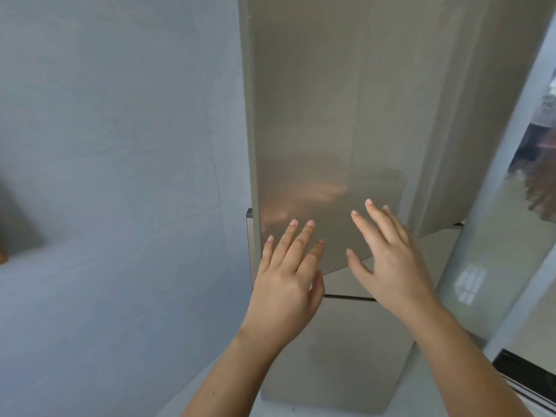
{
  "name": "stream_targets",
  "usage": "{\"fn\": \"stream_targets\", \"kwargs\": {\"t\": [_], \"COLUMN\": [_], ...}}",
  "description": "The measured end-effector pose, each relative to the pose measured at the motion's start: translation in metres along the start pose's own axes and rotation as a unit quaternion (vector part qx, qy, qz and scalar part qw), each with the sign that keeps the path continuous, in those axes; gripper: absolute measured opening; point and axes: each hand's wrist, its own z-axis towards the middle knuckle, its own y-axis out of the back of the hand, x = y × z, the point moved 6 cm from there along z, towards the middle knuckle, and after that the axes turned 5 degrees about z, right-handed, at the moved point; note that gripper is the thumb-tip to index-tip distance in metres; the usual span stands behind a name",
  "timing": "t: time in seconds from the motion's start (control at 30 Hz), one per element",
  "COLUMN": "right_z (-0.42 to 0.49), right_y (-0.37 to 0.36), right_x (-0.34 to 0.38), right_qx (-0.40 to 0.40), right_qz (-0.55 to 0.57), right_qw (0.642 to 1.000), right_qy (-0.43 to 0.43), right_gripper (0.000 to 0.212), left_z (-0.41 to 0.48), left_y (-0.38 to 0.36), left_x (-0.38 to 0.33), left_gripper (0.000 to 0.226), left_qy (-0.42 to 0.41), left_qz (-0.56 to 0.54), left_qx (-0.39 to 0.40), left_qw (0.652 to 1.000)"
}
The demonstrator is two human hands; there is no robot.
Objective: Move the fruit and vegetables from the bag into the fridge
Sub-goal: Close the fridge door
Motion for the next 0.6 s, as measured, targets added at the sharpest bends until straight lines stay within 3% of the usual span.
{"fn": "stream_targets", "kwargs": {"t": [0.6], "right_z": [0.112], "right_y": [-0.135], "right_x": [-0.054], "right_qx": [0.014], "right_qz": [0.006], "right_qw": [1.000], "right_qy": [0.024], "right_gripper": [0.053], "left_z": [0.087], "left_y": [-0.140], "left_x": [0.124], "left_gripper": [0.051], "left_qy": [0.075], "left_qz": [0.068], "left_qx": [0.044], "left_qw": [0.994]}}
